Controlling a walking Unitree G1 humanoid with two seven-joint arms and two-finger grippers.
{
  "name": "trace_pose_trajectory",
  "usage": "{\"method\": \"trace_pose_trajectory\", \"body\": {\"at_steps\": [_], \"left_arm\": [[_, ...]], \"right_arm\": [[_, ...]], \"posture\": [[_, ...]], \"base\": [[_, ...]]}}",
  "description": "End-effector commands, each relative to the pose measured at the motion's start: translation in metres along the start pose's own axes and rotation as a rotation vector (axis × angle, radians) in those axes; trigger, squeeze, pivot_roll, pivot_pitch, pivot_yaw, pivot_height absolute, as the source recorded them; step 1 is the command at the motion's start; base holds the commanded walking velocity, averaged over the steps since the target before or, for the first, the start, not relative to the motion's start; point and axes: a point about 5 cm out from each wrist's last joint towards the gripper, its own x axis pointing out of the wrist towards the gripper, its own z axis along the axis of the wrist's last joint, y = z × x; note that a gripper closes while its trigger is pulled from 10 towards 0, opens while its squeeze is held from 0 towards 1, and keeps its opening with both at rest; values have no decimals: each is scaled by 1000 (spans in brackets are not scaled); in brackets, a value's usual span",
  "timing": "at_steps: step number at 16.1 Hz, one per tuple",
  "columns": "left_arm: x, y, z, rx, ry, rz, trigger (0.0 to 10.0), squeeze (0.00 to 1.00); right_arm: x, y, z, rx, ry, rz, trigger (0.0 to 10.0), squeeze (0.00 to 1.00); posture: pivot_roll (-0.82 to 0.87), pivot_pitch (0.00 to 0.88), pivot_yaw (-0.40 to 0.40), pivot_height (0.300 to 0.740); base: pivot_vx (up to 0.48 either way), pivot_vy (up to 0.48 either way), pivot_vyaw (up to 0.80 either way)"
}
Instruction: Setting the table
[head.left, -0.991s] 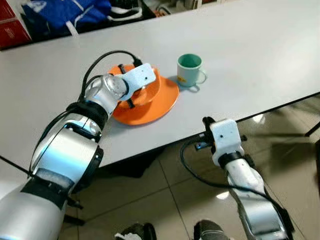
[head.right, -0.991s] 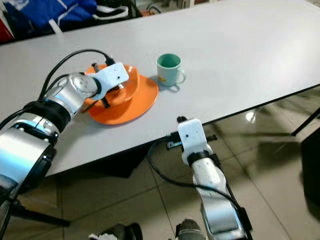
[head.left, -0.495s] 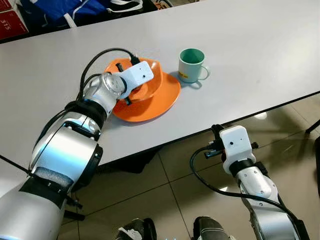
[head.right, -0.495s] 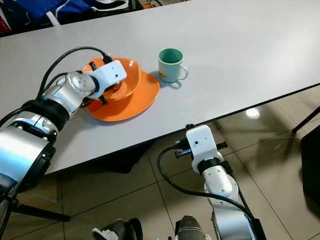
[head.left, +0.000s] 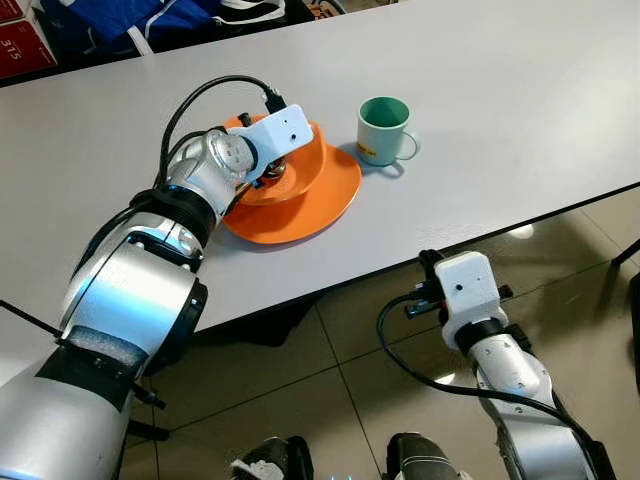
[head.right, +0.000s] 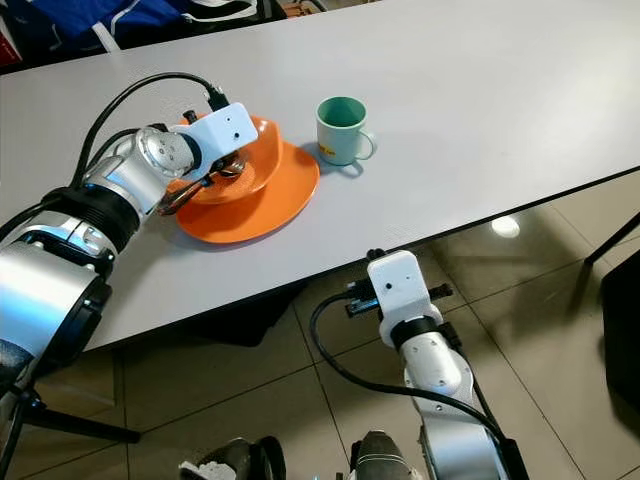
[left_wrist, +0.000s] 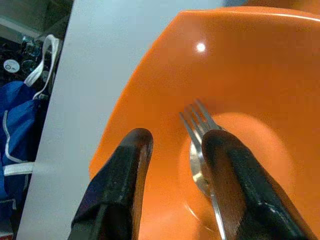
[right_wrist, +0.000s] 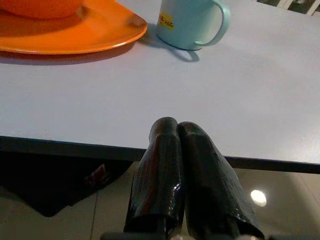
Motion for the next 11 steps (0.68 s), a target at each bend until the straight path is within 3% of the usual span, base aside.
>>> {"method": "trace_pose_trajectory", "body": {"at_steps": [1, 2, 3, 5, 7, 10, 11], "left_arm": [[-7, 22, 13, -34, -60, 53, 10000, 0], [-9, 28, 18, -72, -95, 70, 10000, 0], [-17, 46, 26, -155, -181, 136, 10000, 0], [-24, 60, 28, -227, -228, 192, 10000, 0], [-40, 79, 21, -392, -341, 268, 10000, 0], [-59, 86, 5, -464, -431, 349, 10000, 0], [-82, 82, -7, -525, -476, 401, 10000, 0]], "right_arm": [[3, 2, -1, 4, 2, 7, 10000, 0], [7, 2, -1, 7, -6, 3, 10000, 0], [18, 2, 2, 15, -30, -13, 10000, 0], [27, 2, 5, 6, -51, -15, 10000, 0], [43, 1, 13, 34, -95, -21, 10000, 0], [62, -2, 18, 43, -101, -43, 10000, 0], [71, -3, 22, 68, -121, -46, 10000, 0]], "posture": [[-220, 136, 103, 727], [-210, 121, 102, 727], [-194, 97, 100, 727], [-178, 77, 94, 727], [-143, 40, 82, 727], [-101, 0, 70, 727], [-79, 0, 60, 727]], "base": [[0, 0, 0], [0, 0, 0], [0, 0, 0], [0, 0, 0], [0, 0, 0], [0, 0, 0], [0, 0, 0]]}}
